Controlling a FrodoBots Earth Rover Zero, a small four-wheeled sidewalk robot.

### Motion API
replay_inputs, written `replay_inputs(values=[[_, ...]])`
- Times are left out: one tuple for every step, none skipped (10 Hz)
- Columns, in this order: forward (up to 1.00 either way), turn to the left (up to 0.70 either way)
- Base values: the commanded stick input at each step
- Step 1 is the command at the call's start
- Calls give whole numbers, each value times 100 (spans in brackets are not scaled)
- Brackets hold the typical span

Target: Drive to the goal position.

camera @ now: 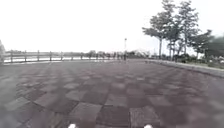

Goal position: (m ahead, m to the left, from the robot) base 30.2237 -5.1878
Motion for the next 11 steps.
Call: replay_inputs(values=[[85,-33],[85,-33],[85,-33],[85,-33],[85,-33],[85,-33],[85,-33],[85,-33],[85,-33],[85,-33],[85,-25]])
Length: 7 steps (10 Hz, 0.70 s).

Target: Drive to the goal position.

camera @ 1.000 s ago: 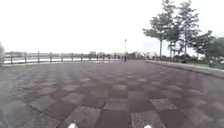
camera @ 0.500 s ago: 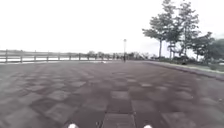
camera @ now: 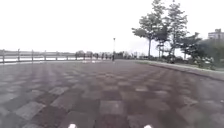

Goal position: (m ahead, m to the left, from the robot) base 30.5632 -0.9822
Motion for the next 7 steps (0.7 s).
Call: replay_inputs(values=[[85,-16],[85,-6],[85,-1],[85,1],[85,1],[85,1],[85,1]])
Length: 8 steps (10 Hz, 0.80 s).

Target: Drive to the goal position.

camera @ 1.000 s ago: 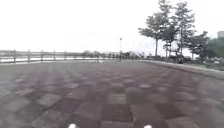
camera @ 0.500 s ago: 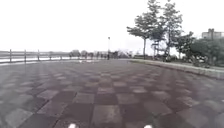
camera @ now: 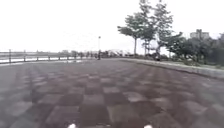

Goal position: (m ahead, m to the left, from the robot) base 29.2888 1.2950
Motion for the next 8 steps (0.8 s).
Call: replay_inputs(values=[[85,1],[85,1],[85,1],[85,1],[85,1],[85,1],[85,1],[85,1]])
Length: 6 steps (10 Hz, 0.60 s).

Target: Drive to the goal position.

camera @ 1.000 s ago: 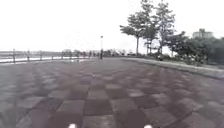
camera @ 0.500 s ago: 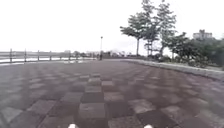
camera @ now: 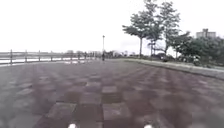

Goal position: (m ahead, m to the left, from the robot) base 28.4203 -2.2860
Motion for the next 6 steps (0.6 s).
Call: replay_inputs(values=[[85,1],[85,1],[85,1],[85,1],[85,1],[85,1]])
